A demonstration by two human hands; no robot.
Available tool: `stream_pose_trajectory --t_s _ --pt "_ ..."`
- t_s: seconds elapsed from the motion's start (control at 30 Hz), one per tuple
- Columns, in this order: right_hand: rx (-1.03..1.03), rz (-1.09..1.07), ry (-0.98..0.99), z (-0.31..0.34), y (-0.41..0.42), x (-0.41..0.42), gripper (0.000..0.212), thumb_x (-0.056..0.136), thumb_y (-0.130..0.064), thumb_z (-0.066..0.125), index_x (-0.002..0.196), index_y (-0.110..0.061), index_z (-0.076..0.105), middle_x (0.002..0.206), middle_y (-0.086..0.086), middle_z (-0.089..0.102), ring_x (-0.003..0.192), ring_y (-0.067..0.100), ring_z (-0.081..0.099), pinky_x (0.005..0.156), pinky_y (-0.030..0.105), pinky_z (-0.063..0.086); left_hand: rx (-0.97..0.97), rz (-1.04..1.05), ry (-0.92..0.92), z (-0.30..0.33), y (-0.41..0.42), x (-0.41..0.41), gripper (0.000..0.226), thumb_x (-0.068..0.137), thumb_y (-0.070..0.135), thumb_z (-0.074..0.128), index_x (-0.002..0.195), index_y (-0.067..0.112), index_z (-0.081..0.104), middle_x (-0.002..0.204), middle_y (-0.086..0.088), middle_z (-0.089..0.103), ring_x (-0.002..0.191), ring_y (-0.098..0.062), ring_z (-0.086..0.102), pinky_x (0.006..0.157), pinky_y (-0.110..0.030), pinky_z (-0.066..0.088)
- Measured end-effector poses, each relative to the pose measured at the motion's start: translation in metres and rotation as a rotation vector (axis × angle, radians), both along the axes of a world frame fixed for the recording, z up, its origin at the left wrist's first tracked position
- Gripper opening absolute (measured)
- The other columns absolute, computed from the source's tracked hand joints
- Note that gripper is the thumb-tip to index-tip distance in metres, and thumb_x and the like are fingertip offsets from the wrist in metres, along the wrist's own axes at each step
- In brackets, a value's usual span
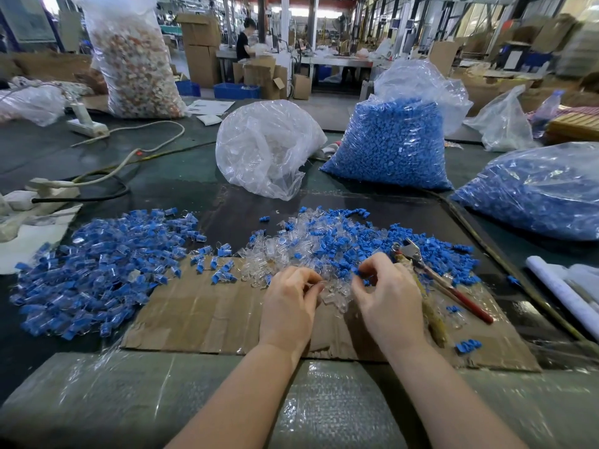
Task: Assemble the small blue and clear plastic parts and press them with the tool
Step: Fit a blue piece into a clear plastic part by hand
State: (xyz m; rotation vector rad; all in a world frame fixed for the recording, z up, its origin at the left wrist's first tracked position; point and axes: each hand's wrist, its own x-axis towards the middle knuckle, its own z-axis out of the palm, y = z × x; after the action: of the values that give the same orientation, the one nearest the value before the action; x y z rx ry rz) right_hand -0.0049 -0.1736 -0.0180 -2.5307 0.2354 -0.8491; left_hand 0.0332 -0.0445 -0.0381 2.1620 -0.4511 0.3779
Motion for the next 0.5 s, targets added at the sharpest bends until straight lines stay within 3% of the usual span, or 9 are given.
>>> stream_pose_trajectory --t_s 0.13,0.2,0.3,0.5 --pt "-0.002 0.045 -0.055 -0.012 0.007 -0.003 0.007 0.080 -0.008 0.070 0.083 -0.011 0.065 0.077 0.001 0.065 0.073 0.022 0.054 0.067 0.032 0.042 -0.077 -0.006 0.045 0.002 0.001 -0.001 0.019 0.087 0.010 0.062 0.103 0.021 0.066 0.091 0.005 0.064 0.086 -0.010 0.058 0.081 -0.023 0.047" --pt "0.022 0.066 -0.086 -0.016 0.006 -0.003 0.011 0.080 -0.004 0.070 0.089 -0.010 0.071 0.083 0.002 0.068 0.078 0.025 0.058 0.073 0.035 0.045 -0.036 -0.020 -0.017 0.002 0.000 -0.001 0.027 0.089 0.007 0.058 0.114 0.016 0.066 0.090 0.007 0.058 0.084 -0.009 0.055 0.079 -0.015 0.042" --pt "0.044 0.075 -0.116 -0.019 0.006 -0.004 0.017 0.080 -0.001 0.069 0.094 -0.010 0.072 0.086 0.001 0.069 0.080 0.025 0.060 0.076 0.034 0.045 -0.060 -0.047 -0.019 0.004 -0.001 -0.001 0.024 0.091 0.002 0.054 0.107 0.011 0.068 0.082 0.013 0.045 0.074 -0.003 0.050 0.070 -0.002 0.037" --pt "0.075 0.080 -0.157 -0.020 0.007 -0.008 0.009 0.080 -0.005 0.070 0.088 -0.010 0.070 0.082 0.000 0.068 0.077 0.021 0.059 0.071 0.031 0.045 -0.112 -0.061 0.031 0.003 0.000 -0.002 0.015 0.092 0.006 0.054 0.096 0.016 0.064 0.090 0.009 0.056 0.079 -0.003 0.054 0.074 -0.008 0.042"
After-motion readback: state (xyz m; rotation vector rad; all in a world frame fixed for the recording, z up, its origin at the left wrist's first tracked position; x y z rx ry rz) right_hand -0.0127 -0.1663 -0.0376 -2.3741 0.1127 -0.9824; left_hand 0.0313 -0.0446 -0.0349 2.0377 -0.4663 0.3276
